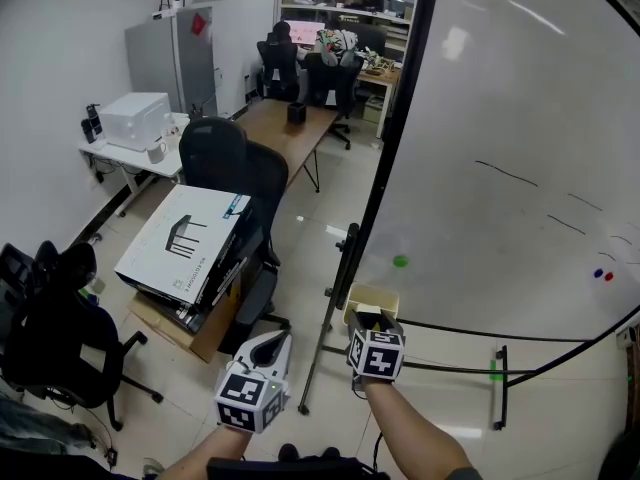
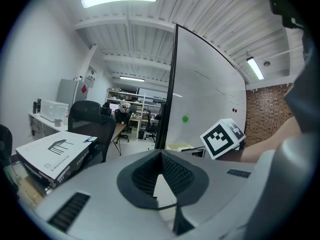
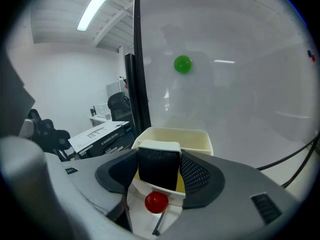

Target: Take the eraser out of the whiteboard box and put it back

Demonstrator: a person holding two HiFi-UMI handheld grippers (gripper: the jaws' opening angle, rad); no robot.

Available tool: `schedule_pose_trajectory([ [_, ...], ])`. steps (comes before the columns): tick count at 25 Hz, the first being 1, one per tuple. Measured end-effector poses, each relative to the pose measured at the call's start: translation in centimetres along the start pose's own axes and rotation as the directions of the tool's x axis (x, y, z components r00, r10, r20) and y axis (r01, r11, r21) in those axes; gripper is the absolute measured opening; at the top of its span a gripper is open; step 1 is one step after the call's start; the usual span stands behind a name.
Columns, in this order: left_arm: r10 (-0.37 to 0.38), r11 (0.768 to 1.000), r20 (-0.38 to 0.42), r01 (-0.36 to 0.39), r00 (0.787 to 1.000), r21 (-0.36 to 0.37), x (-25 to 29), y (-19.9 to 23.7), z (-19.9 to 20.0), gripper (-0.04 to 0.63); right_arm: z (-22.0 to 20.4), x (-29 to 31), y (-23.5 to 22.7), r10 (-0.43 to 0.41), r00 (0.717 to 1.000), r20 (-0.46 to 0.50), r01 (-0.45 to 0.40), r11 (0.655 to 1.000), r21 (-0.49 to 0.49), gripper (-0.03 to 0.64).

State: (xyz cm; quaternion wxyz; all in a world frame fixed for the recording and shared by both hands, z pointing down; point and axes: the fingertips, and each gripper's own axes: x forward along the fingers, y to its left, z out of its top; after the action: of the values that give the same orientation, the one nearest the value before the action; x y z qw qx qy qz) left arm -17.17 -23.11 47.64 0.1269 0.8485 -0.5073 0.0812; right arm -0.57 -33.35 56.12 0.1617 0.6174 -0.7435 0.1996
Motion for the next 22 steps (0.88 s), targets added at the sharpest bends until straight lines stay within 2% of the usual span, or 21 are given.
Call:
schedule_pose_trajectory([
  [6,-0.027,0.999,0.029,0.027,0.999,0.029,0.1,-1.9,1.6,0.029,3.4,-3.3,-0.6,0.049,0.993,0.109,-0.054,0.998,0.041,0.284],
  [12,-0.066,0.997,0.058,0.063,0.996,0.048,0.4,-4.5,3.3,0.029,7.4,-8.0,-1.7,0.075,0.974,0.216,-0.082,0.996,0.025,0.284],
  [16,-0.079,0.996,0.063,0.076,0.995,0.051,0.3,-5.8,4.0,0.029,8.6,-10.6,-1.7,0.102,0.964,0.246,-0.111,0.994,0.021,0.284],
  [19,-0.098,0.994,0.074,0.093,0.992,0.062,-0.4,-6.5,4.6,0.029,9.3,-13.1,-1.4,0.153,0.954,0.259,-0.160,0.987,0.005,0.284],
  [22,-0.105,0.991,0.087,0.097,0.991,0.092,-1.6,-6.9,5.9,0.028,10.7,-16.7,-1.2,0.225,0.932,0.284,-0.229,0.973,-0.021,0.284],
])
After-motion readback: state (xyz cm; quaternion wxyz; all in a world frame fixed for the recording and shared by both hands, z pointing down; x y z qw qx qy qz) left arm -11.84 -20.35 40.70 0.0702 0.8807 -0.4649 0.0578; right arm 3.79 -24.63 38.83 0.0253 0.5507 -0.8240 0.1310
